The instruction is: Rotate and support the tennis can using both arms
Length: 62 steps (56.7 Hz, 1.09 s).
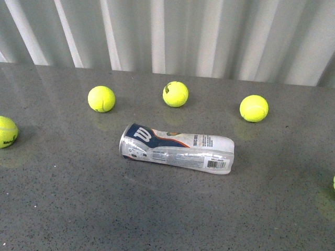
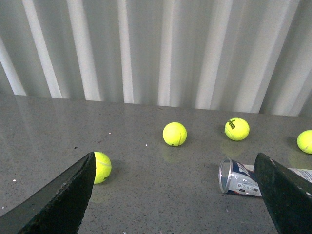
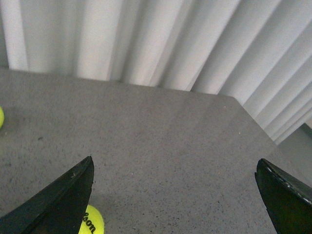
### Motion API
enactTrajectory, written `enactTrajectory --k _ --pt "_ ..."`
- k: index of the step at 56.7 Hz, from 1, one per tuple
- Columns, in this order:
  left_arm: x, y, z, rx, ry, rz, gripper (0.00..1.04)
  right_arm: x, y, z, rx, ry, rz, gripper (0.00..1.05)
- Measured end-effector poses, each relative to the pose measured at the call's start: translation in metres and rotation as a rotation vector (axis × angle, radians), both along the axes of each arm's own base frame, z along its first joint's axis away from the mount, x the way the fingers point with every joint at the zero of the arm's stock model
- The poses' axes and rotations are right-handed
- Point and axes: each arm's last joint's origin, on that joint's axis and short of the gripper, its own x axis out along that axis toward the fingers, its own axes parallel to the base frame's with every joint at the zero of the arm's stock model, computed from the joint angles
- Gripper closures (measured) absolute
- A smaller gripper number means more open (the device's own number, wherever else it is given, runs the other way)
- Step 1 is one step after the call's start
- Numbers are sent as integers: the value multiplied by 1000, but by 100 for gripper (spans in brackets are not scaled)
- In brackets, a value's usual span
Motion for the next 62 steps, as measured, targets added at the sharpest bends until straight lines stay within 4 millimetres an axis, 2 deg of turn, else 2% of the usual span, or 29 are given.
enactTrajectory --k 4,12,18,23,25,34,44,62 --pt "0 0 0 0 0 0 7 -24 -5 23 55 -110 -52 7" --pt "0 0 0 0 0 0 7 -57 -5 55 86 -271 -89 7" --pt "0 0 0 0 0 0 7 -80 -1 74 182 -272 205 22" --pt "0 0 0 0 0 2 7 -92 13 65 249 -207 434 38" --pt "0 0 0 0 1 0 7 -93 15 61 258 -197 466 43" --pt "0 0 0 0 1 1 7 -92 15 45 277 -180 455 72" --pt "0 0 0 0 1 0 7 -93 15 37 278 -189 457 100" --pt "0 0 0 0 1 0 7 -93 15 24 281 -187 457 101"
